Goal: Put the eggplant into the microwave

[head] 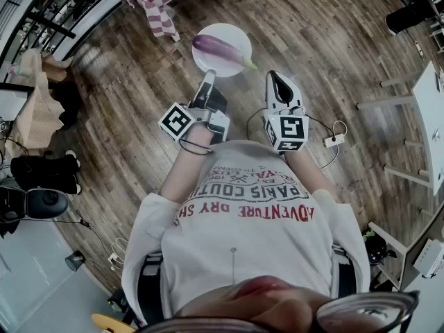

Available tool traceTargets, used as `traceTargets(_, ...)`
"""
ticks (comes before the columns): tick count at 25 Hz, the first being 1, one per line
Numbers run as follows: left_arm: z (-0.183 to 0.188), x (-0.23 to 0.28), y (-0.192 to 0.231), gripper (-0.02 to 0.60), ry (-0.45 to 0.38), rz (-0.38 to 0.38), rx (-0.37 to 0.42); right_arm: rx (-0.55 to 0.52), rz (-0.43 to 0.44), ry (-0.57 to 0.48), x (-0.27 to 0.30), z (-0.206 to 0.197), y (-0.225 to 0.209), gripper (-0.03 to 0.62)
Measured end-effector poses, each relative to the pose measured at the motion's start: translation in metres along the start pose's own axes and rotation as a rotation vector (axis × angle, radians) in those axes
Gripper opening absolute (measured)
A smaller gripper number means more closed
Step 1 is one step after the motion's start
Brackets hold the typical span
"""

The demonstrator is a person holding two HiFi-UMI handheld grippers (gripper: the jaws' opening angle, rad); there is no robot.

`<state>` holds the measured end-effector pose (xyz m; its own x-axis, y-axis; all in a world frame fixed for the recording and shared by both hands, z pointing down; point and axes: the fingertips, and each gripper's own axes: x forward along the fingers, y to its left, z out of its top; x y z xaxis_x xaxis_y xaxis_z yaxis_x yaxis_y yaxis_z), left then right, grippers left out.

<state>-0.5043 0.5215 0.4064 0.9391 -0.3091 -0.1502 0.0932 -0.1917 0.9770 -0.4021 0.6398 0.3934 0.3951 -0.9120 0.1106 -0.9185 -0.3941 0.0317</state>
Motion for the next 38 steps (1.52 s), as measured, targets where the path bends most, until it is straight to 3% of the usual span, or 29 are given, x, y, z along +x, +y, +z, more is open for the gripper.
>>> traceTargets(14, -0.002, 0.007, 0.008, 0.029, 0.002, -0.008, -0.031, 0.063, 0.013, -0.007, 0.008, -0.01, -0.006, 0.025)
traceTargets(24, -0.001, 0.033, 0.038, 0.029, 0.038, 0.031, -0.084, 0.12, -0.025, 0.1, 0.039, -0.044, -0.027, 0.025)
traceTargets(31, 0.051, 0.111, 0.069, 0.029, 0.08, 0.036, -0.108, 0.12, -0.063, 0.109, 0.123, -0.04, -0.048, 0.025)
traceTargets(38, 0.133, 0.22, 0.09, 0.029, 0.162, 0.01, -0.112, 0.113, -0.137, 0.114, 0.249, -0.021, -0.071, 0.025)
